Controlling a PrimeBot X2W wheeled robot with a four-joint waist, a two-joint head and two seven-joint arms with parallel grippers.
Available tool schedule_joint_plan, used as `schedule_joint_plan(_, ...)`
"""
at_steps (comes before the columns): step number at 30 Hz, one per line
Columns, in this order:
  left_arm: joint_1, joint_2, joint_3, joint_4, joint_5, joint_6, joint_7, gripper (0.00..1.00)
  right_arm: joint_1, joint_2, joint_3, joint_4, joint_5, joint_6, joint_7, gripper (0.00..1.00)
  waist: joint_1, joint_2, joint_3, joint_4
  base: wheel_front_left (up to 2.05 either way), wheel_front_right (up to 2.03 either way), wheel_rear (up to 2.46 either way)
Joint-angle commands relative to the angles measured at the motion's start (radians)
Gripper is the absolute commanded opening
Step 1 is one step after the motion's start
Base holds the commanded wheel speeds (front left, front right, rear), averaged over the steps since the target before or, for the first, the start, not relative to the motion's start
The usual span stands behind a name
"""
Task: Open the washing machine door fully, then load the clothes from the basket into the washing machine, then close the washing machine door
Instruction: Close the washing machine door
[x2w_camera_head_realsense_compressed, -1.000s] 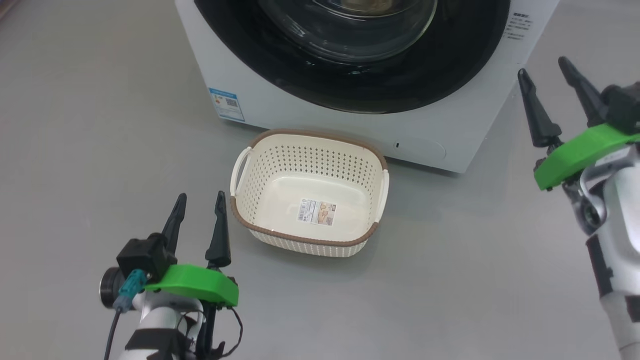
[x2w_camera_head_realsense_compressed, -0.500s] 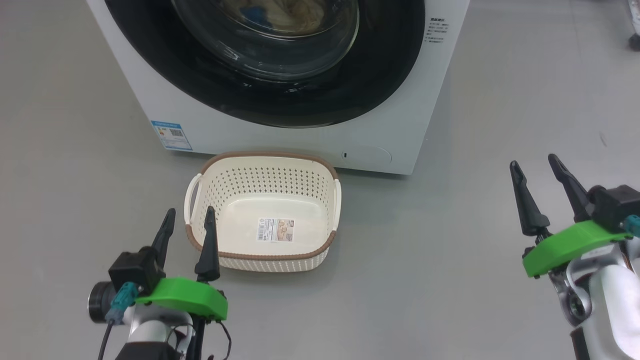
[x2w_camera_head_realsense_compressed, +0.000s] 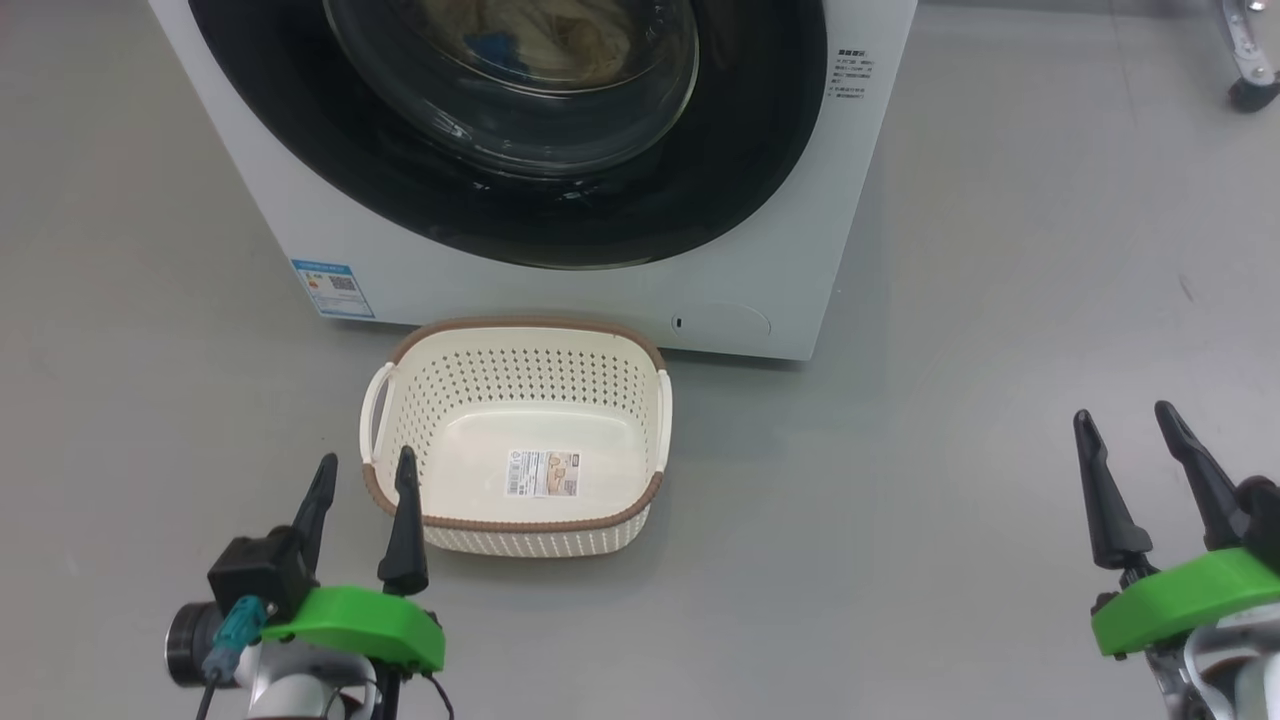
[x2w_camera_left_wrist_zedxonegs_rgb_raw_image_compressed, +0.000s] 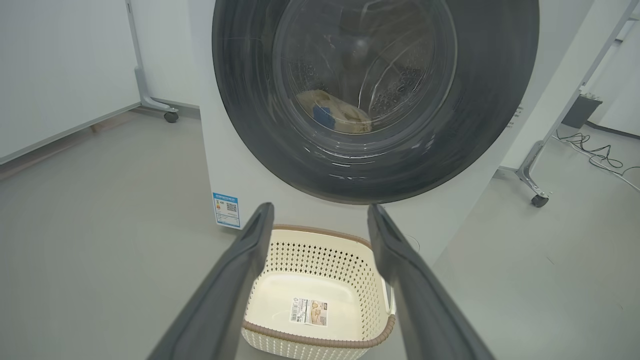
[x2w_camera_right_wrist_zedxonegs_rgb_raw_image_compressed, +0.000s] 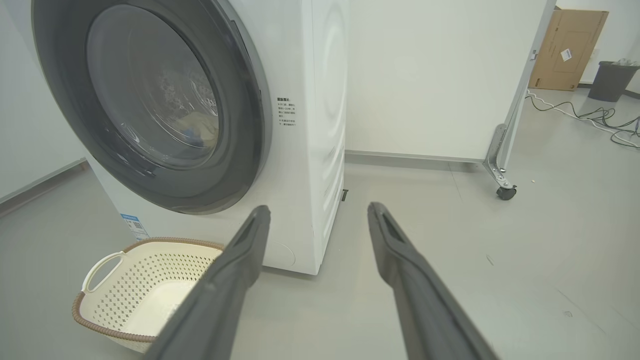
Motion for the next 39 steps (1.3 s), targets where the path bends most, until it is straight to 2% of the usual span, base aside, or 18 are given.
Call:
schedule_joint_plan(1, -0.024, 0.025, 0.041, -0.038, -0.007, 0.008, -0.003, 1.0, -0.013, -0.005, 0.012, -0.048, 0.004, -0.003, 0.008, 1.0, 0.0, -0.0001, -0.001, 0.0, 0.0, 0.0, 0.0)
schedule_joint_plan(10, -0.008, 0.032, 0.034, -0.05, -0.01, 0.018, -0.002, 1.0, 0.033, -0.005, -0.005, -0.085, 0.025, -0.003, 0.043, 1.0, 0.0, -0.0001, -0.012, -0.004, 0.0, 0.0, 0.0)
schedule_joint_plan(39, -0.005, 0.04, 0.01, -0.052, -0.019, 0.029, -0.004, 1.0, 0.044, -0.005, -0.017, -0.085, 0.029, -0.003, 0.058, 1.0, 0.0, -0.0001, -0.02, 0.008, 0.0, 0.0, 0.0)
